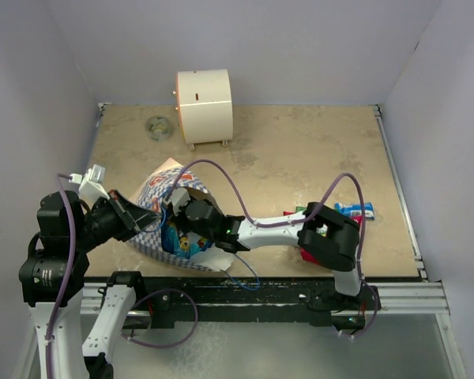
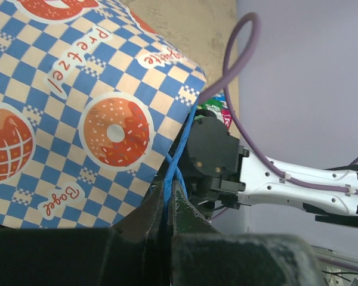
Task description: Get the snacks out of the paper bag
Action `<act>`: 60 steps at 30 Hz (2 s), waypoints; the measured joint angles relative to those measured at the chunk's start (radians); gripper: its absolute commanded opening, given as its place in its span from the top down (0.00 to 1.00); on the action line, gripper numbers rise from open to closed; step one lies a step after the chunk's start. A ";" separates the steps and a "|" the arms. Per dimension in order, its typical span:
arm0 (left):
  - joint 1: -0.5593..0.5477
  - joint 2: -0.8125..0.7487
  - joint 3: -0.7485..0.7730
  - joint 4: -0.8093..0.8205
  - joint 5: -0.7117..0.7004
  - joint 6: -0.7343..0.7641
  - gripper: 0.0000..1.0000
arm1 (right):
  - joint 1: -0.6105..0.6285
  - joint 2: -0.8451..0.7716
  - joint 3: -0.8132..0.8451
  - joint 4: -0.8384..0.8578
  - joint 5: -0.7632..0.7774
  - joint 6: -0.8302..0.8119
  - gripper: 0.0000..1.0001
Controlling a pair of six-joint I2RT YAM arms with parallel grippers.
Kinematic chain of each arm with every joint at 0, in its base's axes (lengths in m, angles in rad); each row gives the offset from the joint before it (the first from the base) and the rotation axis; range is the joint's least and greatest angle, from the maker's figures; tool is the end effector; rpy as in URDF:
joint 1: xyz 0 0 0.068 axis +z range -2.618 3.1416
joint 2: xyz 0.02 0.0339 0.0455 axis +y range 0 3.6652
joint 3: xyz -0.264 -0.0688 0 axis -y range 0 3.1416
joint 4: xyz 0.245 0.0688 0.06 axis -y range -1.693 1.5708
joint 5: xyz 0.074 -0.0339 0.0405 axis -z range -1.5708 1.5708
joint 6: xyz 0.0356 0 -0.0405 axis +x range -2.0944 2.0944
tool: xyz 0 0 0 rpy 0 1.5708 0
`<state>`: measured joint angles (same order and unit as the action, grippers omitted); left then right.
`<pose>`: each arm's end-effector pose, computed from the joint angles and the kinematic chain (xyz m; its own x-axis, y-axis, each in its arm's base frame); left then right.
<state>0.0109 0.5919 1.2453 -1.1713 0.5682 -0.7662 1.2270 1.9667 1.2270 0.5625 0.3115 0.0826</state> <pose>0.0495 -0.0186 0.4059 -0.6745 -0.5918 -0.4413 -0.0130 0.6072 -0.7944 0.1618 0.4194 0.2172 -0.1248 -0.1155 -0.9854 -0.7869 0.6165 0.0274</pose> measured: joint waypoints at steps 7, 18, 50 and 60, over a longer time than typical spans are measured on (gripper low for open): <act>0.000 0.021 0.003 0.003 -0.004 0.000 1.00 | -0.003 -0.164 -0.126 0.006 -0.163 -0.004 1.00; 0.000 0.042 0.003 0.032 -0.023 -0.029 1.00 | -0.003 -0.306 -0.207 0.003 -0.245 0.013 1.00; 0.000 0.129 0.010 0.056 -0.013 -0.006 1.00 | 0.000 -0.785 -0.630 -0.151 -0.146 0.066 0.81; 0.000 0.140 0.017 0.056 0.002 0.002 1.00 | 0.000 -0.771 -0.569 -0.270 -0.261 -0.164 0.38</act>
<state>0.0105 0.7315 1.2625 -1.1152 0.5697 -0.7647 1.2274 1.1961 0.6579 0.2924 0.0509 -0.0818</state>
